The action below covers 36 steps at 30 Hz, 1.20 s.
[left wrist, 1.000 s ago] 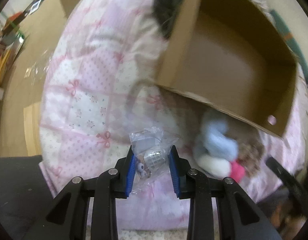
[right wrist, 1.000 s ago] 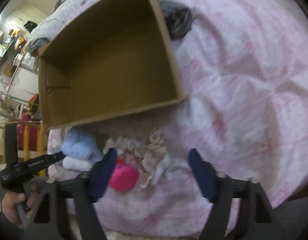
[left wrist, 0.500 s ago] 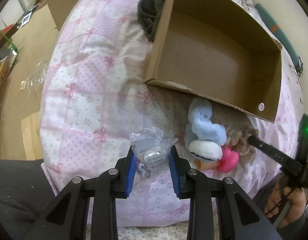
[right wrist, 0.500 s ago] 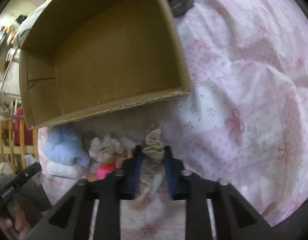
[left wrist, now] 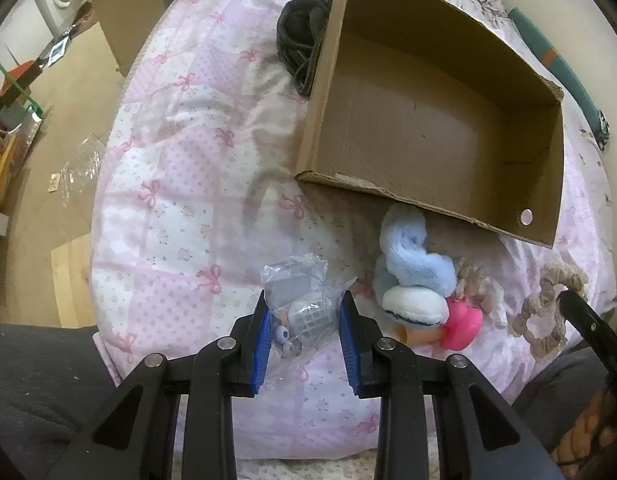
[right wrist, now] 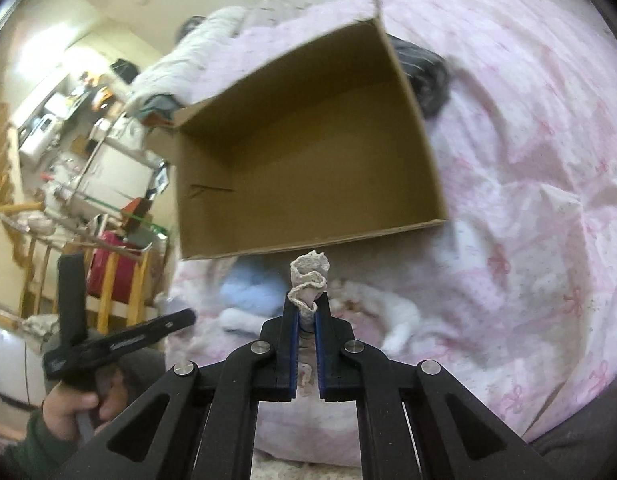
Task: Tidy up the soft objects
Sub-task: 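Grasp the clear plastic bag with the left gripper while the right gripper grasps the beige scrunchie, then carry the plastic bag into the box and open the left gripper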
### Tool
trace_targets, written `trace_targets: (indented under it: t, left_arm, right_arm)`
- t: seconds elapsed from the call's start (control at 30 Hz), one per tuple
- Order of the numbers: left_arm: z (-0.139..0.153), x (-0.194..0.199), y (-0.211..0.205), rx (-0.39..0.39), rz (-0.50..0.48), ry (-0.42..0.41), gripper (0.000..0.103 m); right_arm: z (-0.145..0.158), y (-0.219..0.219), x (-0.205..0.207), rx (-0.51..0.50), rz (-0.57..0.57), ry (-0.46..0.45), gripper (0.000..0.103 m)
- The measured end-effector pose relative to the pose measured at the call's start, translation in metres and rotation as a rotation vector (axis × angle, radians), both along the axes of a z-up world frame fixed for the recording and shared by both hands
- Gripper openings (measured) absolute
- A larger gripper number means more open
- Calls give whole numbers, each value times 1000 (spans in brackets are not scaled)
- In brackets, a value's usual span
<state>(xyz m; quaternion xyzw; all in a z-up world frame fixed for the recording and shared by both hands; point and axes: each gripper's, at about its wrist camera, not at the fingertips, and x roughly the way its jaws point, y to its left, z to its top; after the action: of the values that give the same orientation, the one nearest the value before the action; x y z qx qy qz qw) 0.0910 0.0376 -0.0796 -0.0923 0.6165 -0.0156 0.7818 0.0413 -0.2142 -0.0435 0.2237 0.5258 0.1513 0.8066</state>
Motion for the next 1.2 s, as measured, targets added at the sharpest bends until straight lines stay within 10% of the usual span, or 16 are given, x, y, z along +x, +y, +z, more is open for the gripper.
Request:
trace_targets:
  t: [0.7, 1.2]
  left_arm:
    - [7, -1, 3, 134, 20, -72, 28]
    - [94, 34, -14, 170, -19, -312, 28]
  right_arm:
    - [9, -3, 2, 48, 19, -60, 9]
    - [56, -21, 22, 95, 11, -237, 9]
